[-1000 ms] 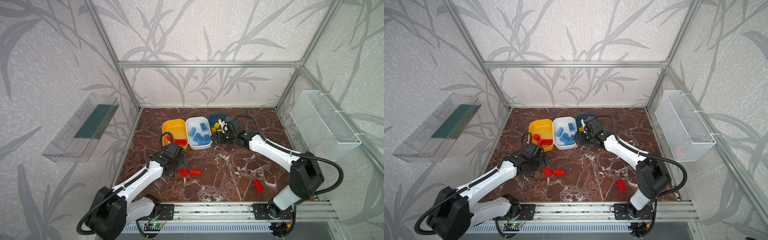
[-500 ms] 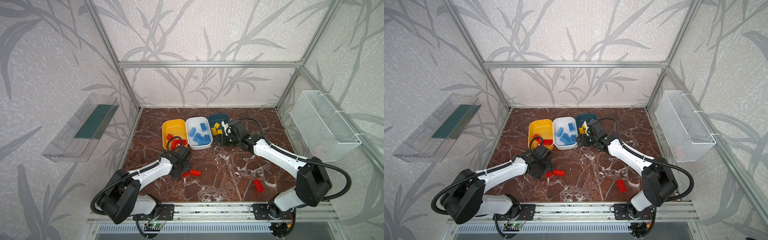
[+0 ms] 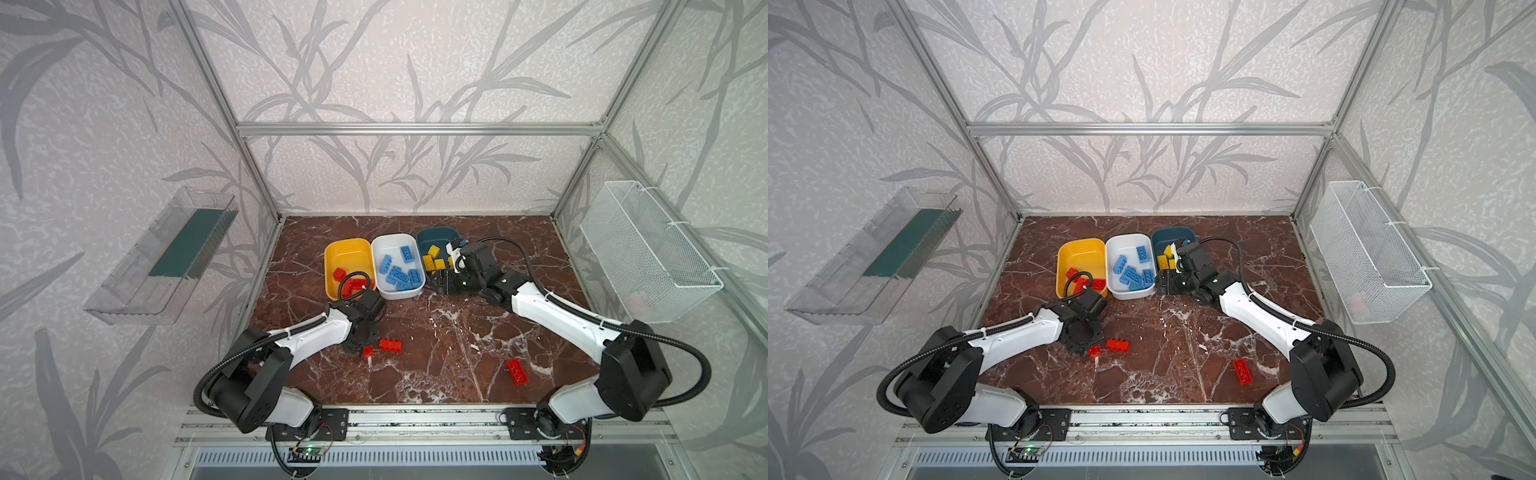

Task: Sort the legos into containers by color
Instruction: 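Carry the red 2x4 brick with the left gripper into the yellow tub and release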

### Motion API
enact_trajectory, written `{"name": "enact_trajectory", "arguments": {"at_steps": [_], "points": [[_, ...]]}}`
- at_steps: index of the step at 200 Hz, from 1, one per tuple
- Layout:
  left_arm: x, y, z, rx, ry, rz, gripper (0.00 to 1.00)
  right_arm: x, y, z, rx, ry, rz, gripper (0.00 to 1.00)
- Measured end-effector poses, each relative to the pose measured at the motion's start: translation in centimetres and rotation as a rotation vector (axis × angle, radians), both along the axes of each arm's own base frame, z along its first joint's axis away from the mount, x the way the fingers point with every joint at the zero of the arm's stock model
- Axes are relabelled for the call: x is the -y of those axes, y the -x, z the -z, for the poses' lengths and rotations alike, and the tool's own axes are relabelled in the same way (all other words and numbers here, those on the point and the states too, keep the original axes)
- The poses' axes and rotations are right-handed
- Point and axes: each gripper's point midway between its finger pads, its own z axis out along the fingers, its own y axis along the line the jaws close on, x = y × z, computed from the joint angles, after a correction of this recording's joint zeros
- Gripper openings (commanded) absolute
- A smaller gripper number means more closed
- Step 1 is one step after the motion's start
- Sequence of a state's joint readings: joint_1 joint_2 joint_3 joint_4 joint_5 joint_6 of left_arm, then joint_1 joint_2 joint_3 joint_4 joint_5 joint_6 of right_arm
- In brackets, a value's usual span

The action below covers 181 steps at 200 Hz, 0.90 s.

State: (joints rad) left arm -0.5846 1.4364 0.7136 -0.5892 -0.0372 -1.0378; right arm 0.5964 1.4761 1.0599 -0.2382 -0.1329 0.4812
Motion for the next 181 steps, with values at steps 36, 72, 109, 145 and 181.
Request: {"name": "enact_trajectory", "arguments": {"at_steps": [36,72,109,145,181], "points": [[0.1,-0.9,-0.6,-0.011,-0.043,0.024,0.22,0.6,0.6,0.7,-0.006,0.013,0.004,0.75],[0.5,-2.2,-2.1,0.025,-0.057,0.061,0.22,1.2,1.1,1.1,-0.008,0.026,0.011,0.75],[0.6,-4.8,-5.9,0.109,-0.104,0.123,0.23,1.6,1.7,0.9,0.003,0.022,0.010,0.75],[-0.4,-8.5,-10.8,0.230,-0.112,0.134,0.23,1.9,2.2,1.1,0.006,0.018,0.009,0.75],[-4.0,-11.8,-13.8,0.278,-0.129,0.091,0.24,1.9,2.7,2.0,-0.002,0.009,-0.004,0.75]]}}
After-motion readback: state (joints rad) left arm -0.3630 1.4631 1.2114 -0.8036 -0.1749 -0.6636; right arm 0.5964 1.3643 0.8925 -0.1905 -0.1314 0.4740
